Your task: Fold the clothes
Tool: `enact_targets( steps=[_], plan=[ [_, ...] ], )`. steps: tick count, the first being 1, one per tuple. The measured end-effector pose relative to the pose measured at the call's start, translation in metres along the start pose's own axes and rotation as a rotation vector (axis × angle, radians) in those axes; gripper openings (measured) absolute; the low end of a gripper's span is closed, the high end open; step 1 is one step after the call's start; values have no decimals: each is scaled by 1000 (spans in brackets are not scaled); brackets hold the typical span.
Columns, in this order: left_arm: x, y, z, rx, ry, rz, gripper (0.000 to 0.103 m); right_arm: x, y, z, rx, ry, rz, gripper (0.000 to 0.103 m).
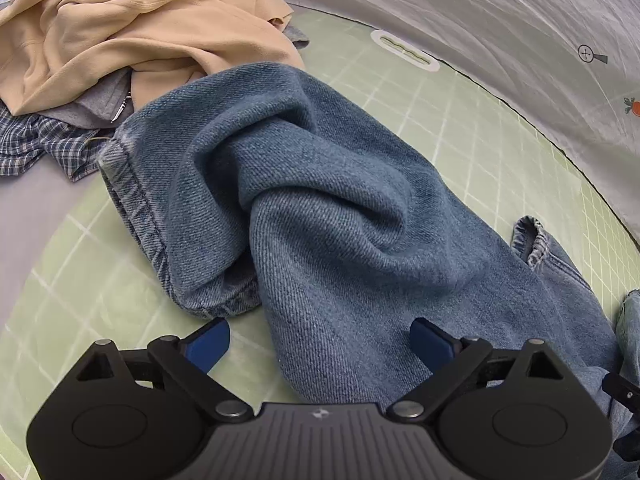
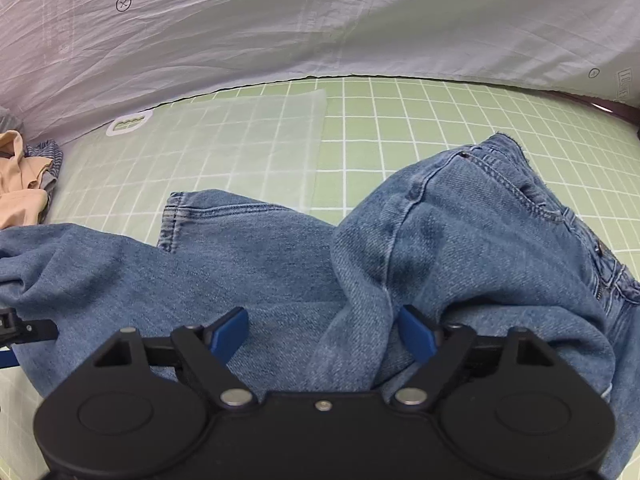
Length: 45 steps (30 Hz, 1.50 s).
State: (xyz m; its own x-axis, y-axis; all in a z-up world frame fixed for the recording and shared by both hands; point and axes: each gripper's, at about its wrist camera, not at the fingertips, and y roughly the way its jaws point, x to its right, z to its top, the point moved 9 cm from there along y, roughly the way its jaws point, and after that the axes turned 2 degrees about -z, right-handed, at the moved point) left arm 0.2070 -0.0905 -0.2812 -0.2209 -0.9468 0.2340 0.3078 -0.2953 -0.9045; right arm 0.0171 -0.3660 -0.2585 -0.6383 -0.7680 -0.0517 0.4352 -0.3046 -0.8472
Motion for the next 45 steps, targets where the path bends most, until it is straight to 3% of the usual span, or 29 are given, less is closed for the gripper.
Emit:
enact_targets(
  steps=[5, 10, 13, 16, 18, 20, 21, 22, 23, 24, 26, 31, 36, 39, 45],
  plan=[
    [1, 3, 1, 15, -19, 25, 98, 7, -4, 0, 17, 44, 57, 96],
    [1, 2, -4, 18, -7, 48, 98, 13, -7, -1, 28, 55, 43, 95],
    [1, 2, -7, 16, 3, 52, 98, 16, -7, -2, 32, 57, 8, 86],
    [0, 3, -6, 12, 13, 51, 98, 23, -4, -1, 29, 68, -39, 68],
    [-2, 2, -5, 12, 17, 53, 98, 28, -3, -1, 23, 77, -66, 49],
    [-5, 1, -4, 19, 19, 61, 90, 33, -3, -1, 26, 96, -78, 36],
    [-7, -1, -2, 27, 16, 73, 80, 35, -4, -1, 30, 110, -78, 24],
    [-9, -3, 0, 35, 12, 87, 73, 37, -4, -1, 35, 125, -72, 17],
    [-10, -5, 1, 40, 7, 88, 59, 39, -6, 0, 40, 149, -53, 8],
    [-10, -6, 3, 45, -3, 65, 38, 41, -8, 0, 48, 178, -35, 6],
    [-6, -10, 5, 59, -13, -1, 10, 46, -18, 3, 93, 204, -32, 4],
    [9, -32, 6, 143, 56, 11, 7, 65, -52, 15, 243, 223, -72, 3],
    [21, -62, 3, 215, 60, 6, 6, 112, -90, 22, 363, 253, -170, 3],
    [38, -84, -7, 258, 62, -29, 6, 139, -109, 16, 391, 262, -192, 3],
    [73, -112, -39, 303, 92, -7, 6, 182, -131, -5, 383, 283, -200, 3]
  ],
)
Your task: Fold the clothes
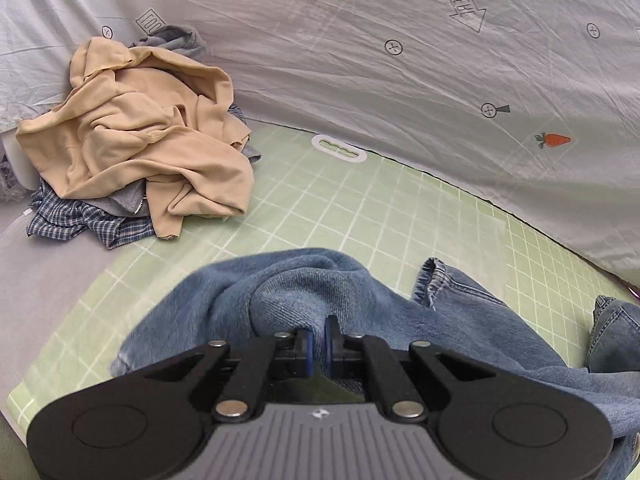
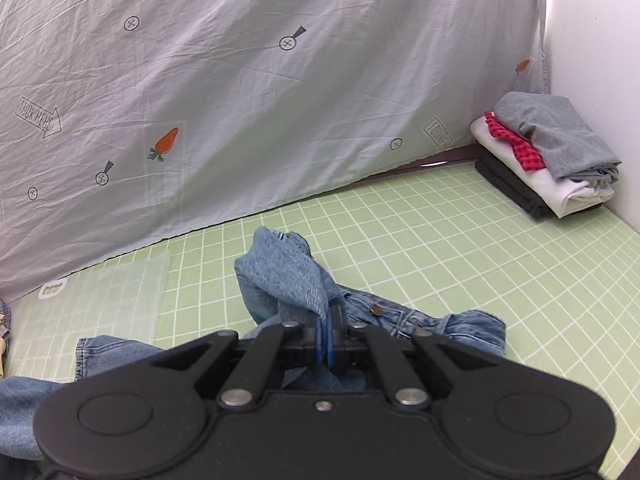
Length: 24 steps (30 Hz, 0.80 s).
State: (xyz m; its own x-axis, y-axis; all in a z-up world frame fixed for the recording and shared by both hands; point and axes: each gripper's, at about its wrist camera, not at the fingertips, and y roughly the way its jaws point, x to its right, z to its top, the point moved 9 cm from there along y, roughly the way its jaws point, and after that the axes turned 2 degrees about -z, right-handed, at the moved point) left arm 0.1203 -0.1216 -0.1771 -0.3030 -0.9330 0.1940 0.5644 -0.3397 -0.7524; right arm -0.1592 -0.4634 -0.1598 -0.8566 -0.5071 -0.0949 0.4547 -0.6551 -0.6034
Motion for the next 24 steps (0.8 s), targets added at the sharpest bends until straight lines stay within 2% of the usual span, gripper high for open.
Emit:
enact_targets(
  steps=[5, 13, 20, 24],
  plan=[
    [21, -1, 0, 17, -2, 26, 6, 18, 5, 9, -8, -10, 38, 3],
    [42, -4, 36, 106, -18, 60, 6, -1, 30, 51, 56, -85, 131, 3],
    [89, 39, 115, 172, 42, 32, 6, -25, 79, 108, 114, -84, 147, 3],
    [126, 97, 163, 168, 102, -1, 6, -34, 131, 136, 102, -64, 120, 3]
  ],
)
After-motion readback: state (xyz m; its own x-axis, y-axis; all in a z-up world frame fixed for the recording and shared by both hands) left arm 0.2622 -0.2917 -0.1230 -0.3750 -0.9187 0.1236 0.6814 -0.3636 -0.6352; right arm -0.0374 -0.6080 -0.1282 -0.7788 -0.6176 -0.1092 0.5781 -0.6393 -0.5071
